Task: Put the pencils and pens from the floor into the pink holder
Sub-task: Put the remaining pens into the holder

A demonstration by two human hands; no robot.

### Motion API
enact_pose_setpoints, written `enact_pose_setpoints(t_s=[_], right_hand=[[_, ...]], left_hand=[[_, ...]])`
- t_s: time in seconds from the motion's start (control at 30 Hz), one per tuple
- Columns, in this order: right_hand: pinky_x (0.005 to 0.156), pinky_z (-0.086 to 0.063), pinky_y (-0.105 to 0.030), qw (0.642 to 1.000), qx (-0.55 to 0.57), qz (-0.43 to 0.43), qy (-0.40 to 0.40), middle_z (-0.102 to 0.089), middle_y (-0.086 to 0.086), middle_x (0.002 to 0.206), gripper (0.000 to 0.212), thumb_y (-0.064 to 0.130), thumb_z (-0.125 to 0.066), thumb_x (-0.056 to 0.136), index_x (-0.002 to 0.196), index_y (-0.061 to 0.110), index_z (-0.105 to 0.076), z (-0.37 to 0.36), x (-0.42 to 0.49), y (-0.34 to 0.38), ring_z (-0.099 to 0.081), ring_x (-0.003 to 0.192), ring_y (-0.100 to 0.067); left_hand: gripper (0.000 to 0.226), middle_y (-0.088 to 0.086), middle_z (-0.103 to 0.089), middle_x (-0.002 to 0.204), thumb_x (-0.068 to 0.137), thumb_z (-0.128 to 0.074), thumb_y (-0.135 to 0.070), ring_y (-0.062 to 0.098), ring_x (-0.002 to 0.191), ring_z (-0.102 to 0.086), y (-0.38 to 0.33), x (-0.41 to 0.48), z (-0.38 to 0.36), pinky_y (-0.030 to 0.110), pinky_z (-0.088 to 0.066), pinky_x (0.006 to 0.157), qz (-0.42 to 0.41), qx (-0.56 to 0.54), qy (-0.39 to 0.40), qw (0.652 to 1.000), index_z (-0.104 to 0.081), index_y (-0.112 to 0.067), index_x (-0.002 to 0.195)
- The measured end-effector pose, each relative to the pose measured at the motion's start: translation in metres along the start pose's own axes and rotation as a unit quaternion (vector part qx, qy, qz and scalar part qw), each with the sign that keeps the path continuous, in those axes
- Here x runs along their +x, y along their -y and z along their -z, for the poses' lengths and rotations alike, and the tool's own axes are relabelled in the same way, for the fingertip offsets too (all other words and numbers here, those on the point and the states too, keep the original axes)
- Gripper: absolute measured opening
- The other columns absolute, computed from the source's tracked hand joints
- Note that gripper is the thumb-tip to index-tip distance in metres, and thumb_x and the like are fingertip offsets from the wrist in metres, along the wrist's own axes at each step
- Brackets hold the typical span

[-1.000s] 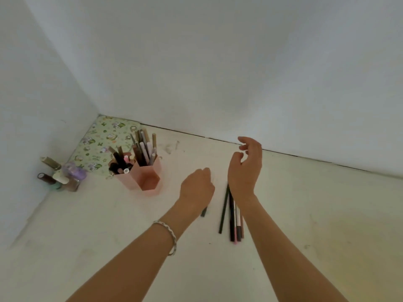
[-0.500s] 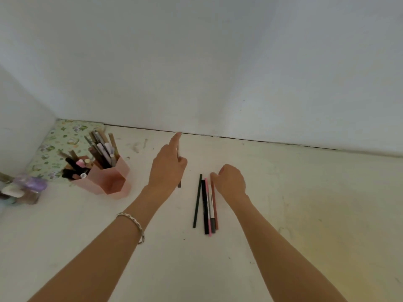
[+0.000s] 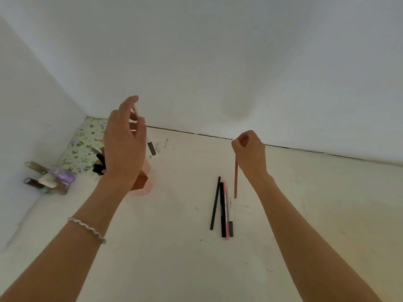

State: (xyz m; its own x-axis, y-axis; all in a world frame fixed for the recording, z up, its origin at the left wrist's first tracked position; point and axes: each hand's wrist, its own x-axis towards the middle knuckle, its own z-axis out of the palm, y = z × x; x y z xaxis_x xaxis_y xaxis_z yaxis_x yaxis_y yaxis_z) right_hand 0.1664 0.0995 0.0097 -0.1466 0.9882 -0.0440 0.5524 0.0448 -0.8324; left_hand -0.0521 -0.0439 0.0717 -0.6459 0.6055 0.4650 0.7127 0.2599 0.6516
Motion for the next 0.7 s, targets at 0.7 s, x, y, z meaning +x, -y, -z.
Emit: enact_pose_setpoints(t_s=[0.7], right_hand=[[0.078, -0.051, -0.017, 0.941, 0.21, 0.265, 0.004, -0.067, 0.012, 0.088, 0.011, 0.01, -0.059, 0.095, 0.105, 0.013, -0.063, -0.116, -0.086, 0.116, -0.065, 0.083, -0.003]], left_hand=[[0.039, 0.008, -0.061, 0.123, 0.086, -0.053, -0.009, 0.028, 0.118, -0.05, 0.057, 0.021, 0.05, 0.041, -0.041, 0.097, 0.018, 0.124, -0.026, 0.992, -0.064, -0.015, 0.122]])
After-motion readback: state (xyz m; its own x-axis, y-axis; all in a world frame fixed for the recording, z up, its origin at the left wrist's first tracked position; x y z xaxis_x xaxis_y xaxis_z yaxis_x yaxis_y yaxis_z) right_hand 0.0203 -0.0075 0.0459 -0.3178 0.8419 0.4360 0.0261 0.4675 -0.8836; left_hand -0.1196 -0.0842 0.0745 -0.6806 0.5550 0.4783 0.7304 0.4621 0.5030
